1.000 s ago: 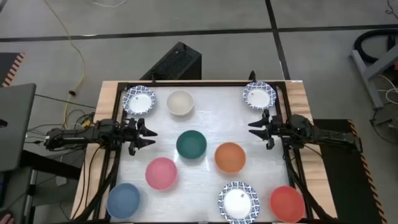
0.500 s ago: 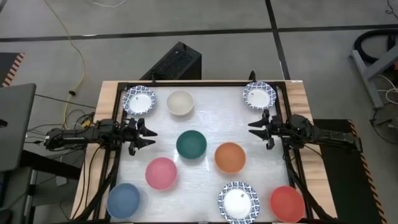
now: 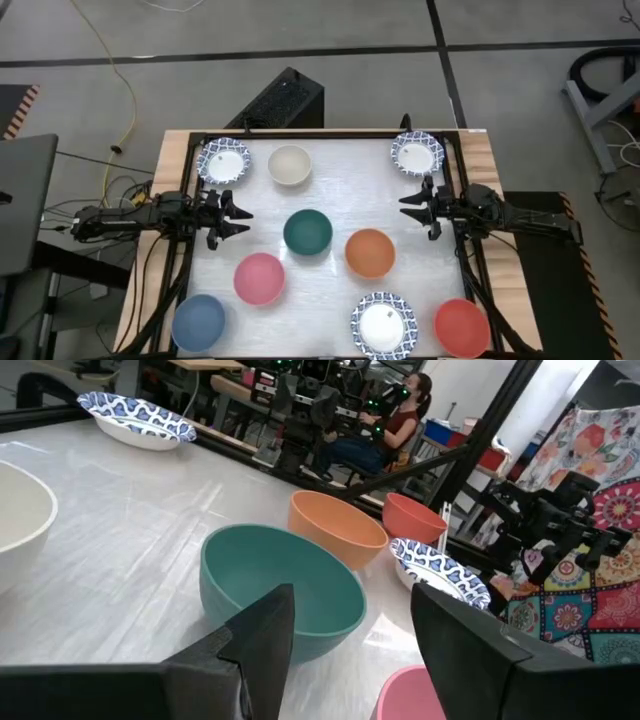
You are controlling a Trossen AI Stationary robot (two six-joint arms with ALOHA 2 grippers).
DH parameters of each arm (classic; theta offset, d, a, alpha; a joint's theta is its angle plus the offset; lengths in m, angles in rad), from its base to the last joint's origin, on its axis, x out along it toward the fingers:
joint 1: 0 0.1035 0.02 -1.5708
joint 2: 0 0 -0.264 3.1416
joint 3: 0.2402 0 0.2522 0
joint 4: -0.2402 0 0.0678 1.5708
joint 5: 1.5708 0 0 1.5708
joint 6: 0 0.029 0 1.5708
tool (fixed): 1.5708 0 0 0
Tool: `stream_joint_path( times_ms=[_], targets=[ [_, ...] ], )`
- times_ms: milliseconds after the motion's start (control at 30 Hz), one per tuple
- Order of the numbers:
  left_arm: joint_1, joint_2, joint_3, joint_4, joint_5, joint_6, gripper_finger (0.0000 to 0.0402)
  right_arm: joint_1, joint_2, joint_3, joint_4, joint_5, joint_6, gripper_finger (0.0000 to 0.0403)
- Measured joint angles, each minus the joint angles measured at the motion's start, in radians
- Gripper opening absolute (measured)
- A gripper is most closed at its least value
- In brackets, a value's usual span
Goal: Nest bowls inside each other
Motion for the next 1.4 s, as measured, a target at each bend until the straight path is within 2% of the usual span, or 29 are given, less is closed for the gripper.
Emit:
stream_joint_path(
  times_ms=[1033,1133,1267,1400],
  targets=[
    [0.000,0.000,0.000,0.000,0.000,0.000,0.0192,0.000,0.000,0.000,0.000,0.000,0.000,0.0162],
    [0.000,0.000,0.000,-0.005,-0.040,-0.001,0.0192,0.000,0.000,0.000,0.000,0.000,0.000,0.0162],
    [0.000,0.000,0.000,-0.005,-0.122,-0.101,0.0192,0.000,0.000,0.000,0.000,0.000,0.000,0.0162],
    [0.000,0.000,0.000,-0.003,-0.210,-0.127,0.0192,-0.002,0.000,0.000,0.002,0.010,-0.004,0.0162]
  ],
)
